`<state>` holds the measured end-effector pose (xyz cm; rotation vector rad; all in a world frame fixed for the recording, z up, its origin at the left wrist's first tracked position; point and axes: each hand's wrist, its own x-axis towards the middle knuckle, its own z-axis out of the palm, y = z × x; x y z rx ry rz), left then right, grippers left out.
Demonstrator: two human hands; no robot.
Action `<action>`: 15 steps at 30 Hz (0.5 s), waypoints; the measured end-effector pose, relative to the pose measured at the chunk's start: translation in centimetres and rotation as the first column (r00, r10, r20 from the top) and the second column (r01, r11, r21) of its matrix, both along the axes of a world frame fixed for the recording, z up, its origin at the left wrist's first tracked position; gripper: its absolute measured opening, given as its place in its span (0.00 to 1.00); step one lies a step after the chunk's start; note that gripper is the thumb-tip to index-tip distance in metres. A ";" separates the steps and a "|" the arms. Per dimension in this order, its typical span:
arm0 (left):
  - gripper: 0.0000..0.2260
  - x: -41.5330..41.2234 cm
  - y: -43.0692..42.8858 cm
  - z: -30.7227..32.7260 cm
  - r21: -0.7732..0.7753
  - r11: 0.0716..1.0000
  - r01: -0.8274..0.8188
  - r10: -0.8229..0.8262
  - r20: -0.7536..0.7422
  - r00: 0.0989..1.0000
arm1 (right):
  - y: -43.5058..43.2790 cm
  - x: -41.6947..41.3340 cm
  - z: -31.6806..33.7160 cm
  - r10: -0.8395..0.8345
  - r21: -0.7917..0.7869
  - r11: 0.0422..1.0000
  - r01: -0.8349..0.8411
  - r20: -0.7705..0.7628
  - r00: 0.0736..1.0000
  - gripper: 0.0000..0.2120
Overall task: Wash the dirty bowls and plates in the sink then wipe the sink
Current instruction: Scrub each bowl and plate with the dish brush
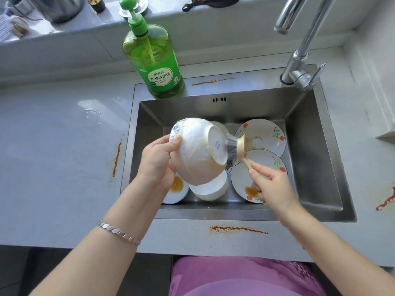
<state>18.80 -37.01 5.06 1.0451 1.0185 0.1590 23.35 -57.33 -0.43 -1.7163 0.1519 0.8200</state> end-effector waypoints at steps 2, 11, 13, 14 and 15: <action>0.10 0.2 0.1 -0.6 -0.005 0.995 -0.100 0.100 -0.021 0.995 | 0.3 -1.5 0.2 0.051 -0.011 0.999 -0.051 0.010 0.999 0.16; 0.04 -0.1 -1.2 -1.1 0.242 0.969 -0.046 0.072 -0.098 0.993 | 2.2 -2.2 2.8 0.243 -0.116 0.969 -0.218 0.295 0.924 0.15; 0.04 -0.8 -1.5 -1.1 0.329 0.939 0.098 -0.064 -0.113 0.992 | 2.6 -0.6 2.8 0.231 -0.157 0.970 -0.187 0.338 0.912 0.15; 0.05 -1.0 -1.6 -1.0 0.353 0.923 0.155 -0.121 -0.117 0.986 | 2.7 0.2 2.6 0.220 -0.182 0.969 -0.165 0.348 0.911 0.15; 0.05 -1.2 -1.6 -0.9 0.361 0.914 0.186 -0.154 -0.116 0.981 | 2.7 1.0 2.4 0.212 -0.199 0.968 -0.150 0.336 0.918 0.15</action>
